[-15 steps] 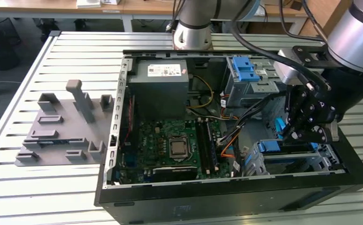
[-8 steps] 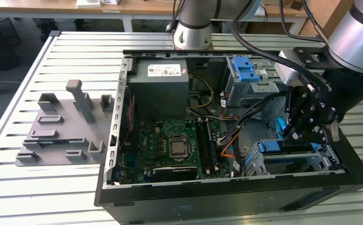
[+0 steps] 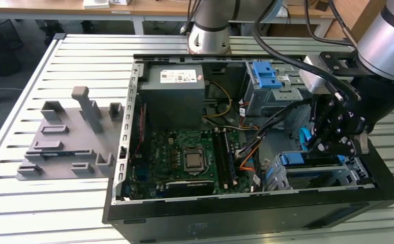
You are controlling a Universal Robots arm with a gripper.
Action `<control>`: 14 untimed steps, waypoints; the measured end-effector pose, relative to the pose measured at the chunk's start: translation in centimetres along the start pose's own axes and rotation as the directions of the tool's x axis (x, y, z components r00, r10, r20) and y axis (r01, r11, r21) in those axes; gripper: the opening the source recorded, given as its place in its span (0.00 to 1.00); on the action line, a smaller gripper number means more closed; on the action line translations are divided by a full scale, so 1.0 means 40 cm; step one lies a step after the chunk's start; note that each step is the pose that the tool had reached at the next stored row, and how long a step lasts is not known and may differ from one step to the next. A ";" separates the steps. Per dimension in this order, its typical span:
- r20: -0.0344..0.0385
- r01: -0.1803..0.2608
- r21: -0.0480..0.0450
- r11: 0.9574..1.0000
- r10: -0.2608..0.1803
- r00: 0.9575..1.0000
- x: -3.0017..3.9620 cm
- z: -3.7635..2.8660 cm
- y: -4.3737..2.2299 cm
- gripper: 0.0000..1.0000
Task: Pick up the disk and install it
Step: 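Insert the second disk wire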
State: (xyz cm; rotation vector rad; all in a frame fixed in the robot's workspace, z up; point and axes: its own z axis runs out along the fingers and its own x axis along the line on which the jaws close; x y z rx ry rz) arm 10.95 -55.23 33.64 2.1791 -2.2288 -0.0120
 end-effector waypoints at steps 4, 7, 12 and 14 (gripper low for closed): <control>0.000 0.000 0.000 1.000 0.000 1.000 0.002 0.002 -0.001 0.16; 0.000 0.000 0.000 1.000 0.000 1.000 0.003 0.002 -0.003 0.16; 0.000 0.000 0.000 1.000 0.000 1.000 0.004 0.003 -0.007 0.16; 0.000 0.000 0.000 1.000 0.000 1.000 0.004 0.004 -0.009 0.16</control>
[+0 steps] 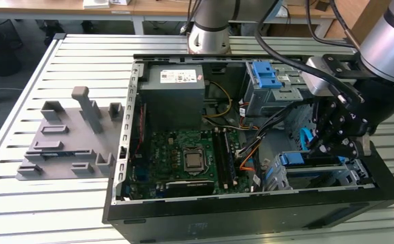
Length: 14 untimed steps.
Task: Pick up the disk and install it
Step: 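Insert the second disk wire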
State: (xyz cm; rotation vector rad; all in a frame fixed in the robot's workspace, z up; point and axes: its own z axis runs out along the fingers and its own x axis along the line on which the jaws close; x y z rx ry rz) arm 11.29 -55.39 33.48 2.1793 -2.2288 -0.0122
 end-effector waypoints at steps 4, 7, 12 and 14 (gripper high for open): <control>0.000 0.000 0.000 1.000 0.000 1.000 0.000 0.002 -0.001 0.16; 0.001 0.000 0.000 1.000 0.000 1.000 0.000 0.004 -0.001 0.16; 0.001 0.000 0.000 1.000 0.000 1.000 0.000 0.009 -0.001 0.16; 0.000 0.000 0.000 1.000 0.000 1.000 0.000 0.011 -0.001 0.16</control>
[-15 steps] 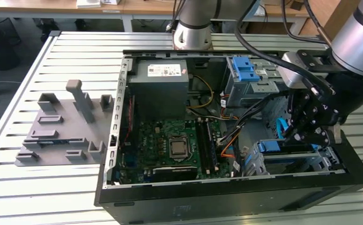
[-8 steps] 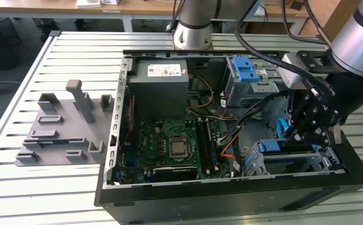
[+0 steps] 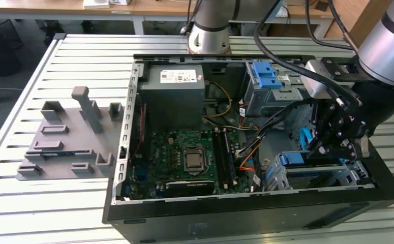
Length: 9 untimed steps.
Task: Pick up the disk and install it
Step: 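Insert the second disk wire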
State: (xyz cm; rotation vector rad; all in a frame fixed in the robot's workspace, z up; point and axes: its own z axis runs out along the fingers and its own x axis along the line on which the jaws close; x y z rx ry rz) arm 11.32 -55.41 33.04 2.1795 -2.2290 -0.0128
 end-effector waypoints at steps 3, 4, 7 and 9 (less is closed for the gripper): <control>0.000 0.000 0.000 1.000 0.000 1.000 0.000 0.001 0.000 0.16; 0.000 0.000 0.000 1.000 0.000 1.000 0.000 0.001 0.000 0.16; 0.000 0.000 0.000 1.000 0.000 1.000 0.000 0.008 0.000 0.23; 0.000 0.000 0.000 1.000 0.000 1.000 0.000 0.010 0.000 0.23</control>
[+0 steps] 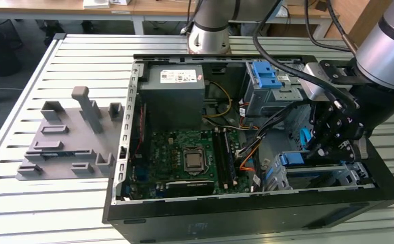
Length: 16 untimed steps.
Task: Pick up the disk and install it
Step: 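Insert the second disk wire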
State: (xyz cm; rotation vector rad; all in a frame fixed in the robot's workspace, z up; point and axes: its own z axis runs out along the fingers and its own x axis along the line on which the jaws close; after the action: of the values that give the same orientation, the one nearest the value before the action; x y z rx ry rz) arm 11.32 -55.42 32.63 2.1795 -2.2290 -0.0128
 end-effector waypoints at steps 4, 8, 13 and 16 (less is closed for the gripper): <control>0.000 0.000 0.000 1.000 0.000 1.000 0.000 0.001 0.000 0.23; 0.000 0.000 0.000 1.000 0.000 1.000 0.000 0.001 0.000 0.23; 0.000 0.000 0.000 1.000 0.000 1.000 0.000 0.001 0.000 0.23; 0.001 0.000 0.000 1.000 0.000 1.000 0.000 -0.002 0.000 0.23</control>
State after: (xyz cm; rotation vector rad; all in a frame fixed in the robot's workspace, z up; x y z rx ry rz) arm 11.32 -55.40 32.72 2.1798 -2.2293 -0.0135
